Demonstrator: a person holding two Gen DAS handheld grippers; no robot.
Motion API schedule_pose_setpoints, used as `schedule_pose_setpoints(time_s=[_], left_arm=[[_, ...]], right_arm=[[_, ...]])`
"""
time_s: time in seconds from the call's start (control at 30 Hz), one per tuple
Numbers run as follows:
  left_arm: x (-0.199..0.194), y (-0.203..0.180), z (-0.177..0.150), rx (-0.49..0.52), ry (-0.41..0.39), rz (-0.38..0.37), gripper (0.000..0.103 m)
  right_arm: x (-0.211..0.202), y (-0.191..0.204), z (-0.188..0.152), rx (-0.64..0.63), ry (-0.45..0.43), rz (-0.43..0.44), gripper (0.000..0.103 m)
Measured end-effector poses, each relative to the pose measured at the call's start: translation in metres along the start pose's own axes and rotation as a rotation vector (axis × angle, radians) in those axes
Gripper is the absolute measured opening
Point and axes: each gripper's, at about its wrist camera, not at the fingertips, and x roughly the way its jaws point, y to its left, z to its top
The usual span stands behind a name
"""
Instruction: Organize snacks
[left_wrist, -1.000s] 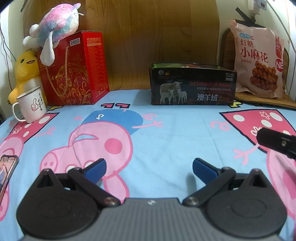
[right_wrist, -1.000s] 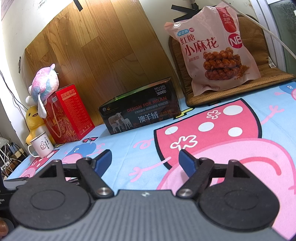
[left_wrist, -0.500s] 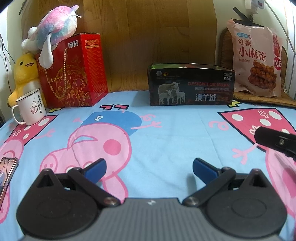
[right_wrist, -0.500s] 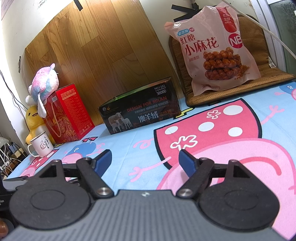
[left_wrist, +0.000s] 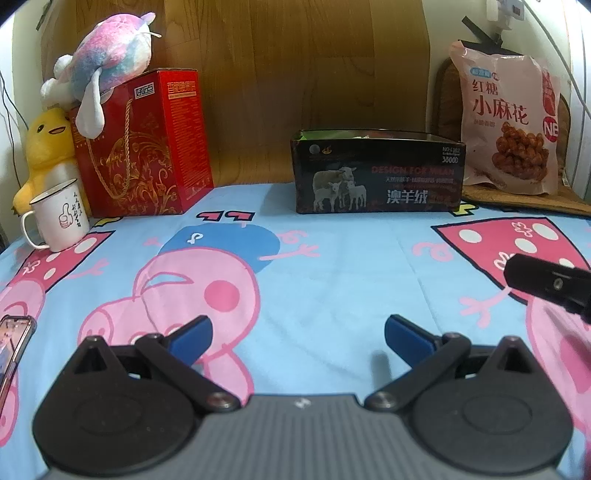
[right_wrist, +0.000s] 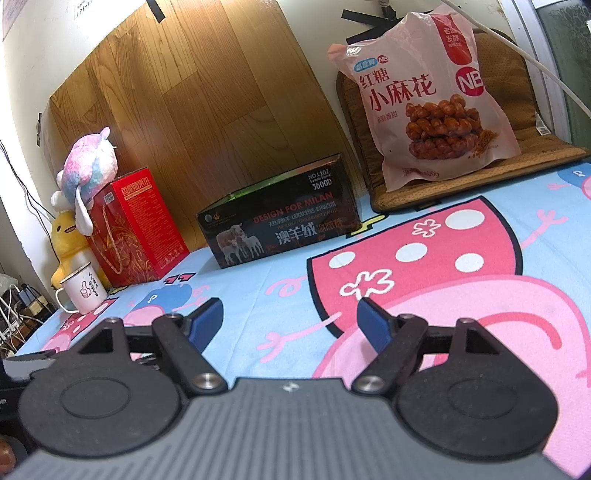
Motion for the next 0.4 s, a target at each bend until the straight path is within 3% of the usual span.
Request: schedule_pose_setpoints(time_s=[0.4], left_arm=[[-0.0080,-0.0005,0.0007,0.014,-0.054,-0.039,0.103]], right_arm=[[0.0001,0.0000,0.0000,0.000,0.000,0.000,0.081]])
